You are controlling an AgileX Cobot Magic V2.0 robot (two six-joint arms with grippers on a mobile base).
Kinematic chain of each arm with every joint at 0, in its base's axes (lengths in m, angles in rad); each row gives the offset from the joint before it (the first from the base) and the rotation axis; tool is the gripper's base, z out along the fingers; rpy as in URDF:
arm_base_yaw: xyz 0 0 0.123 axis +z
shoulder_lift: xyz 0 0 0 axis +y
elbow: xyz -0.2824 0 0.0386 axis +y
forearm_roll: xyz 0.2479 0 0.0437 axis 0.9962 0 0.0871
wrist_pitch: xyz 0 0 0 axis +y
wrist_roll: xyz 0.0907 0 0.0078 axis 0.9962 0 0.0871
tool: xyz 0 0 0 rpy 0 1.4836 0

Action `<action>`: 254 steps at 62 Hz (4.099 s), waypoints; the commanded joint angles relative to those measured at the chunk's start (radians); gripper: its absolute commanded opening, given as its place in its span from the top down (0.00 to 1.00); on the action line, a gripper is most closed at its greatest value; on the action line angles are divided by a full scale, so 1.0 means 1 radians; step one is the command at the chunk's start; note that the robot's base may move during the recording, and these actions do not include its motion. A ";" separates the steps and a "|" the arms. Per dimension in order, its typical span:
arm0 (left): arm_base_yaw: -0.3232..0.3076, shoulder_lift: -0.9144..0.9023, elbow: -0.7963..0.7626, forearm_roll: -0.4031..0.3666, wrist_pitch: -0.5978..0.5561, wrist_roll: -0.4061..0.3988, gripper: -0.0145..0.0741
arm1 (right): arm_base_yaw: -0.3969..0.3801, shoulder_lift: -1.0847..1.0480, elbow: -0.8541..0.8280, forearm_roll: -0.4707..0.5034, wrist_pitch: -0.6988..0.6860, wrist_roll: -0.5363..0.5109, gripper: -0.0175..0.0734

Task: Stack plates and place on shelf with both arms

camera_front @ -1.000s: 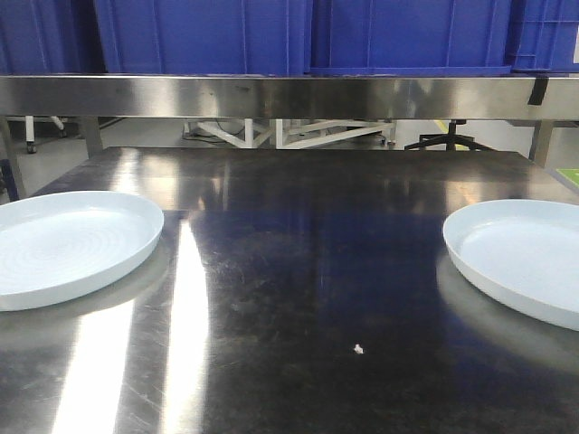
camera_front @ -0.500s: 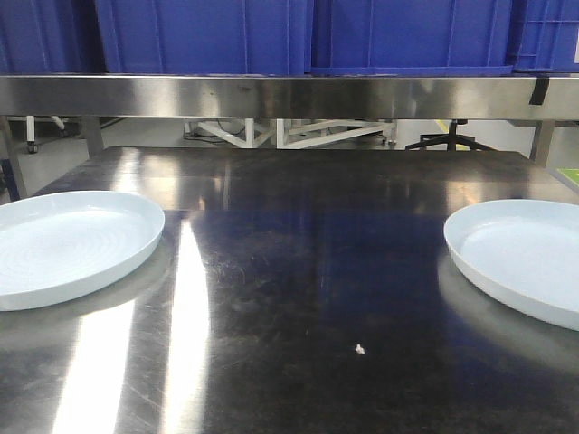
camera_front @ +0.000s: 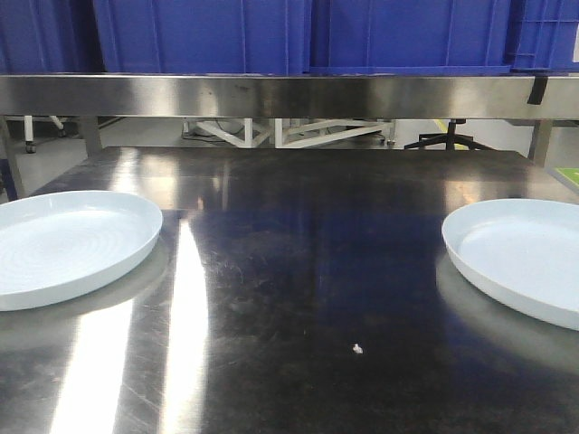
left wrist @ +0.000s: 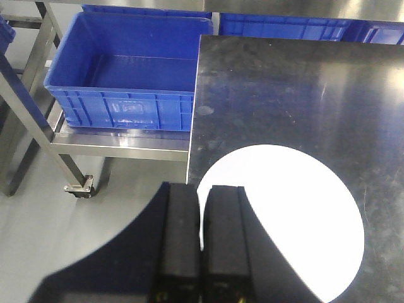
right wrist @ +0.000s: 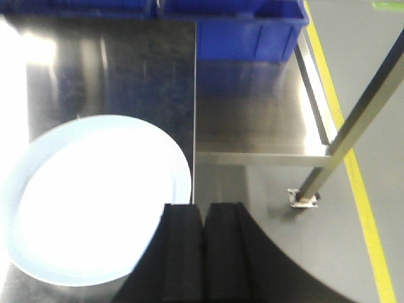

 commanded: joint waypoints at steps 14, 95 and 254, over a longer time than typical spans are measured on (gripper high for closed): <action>-0.006 0.007 -0.028 0.008 -0.079 -0.009 0.74 | 0.018 0.189 -0.053 0.029 -0.149 -0.025 0.75; -0.006 0.665 -0.027 0.173 -0.258 -0.119 0.24 | 0.018 0.355 -0.054 0.029 -0.304 -0.025 0.26; -0.420 0.907 -0.430 -0.011 -0.373 -0.106 0.34 | 0.018 0.355 -0.054 0.031 -0.274 -0.025 0.26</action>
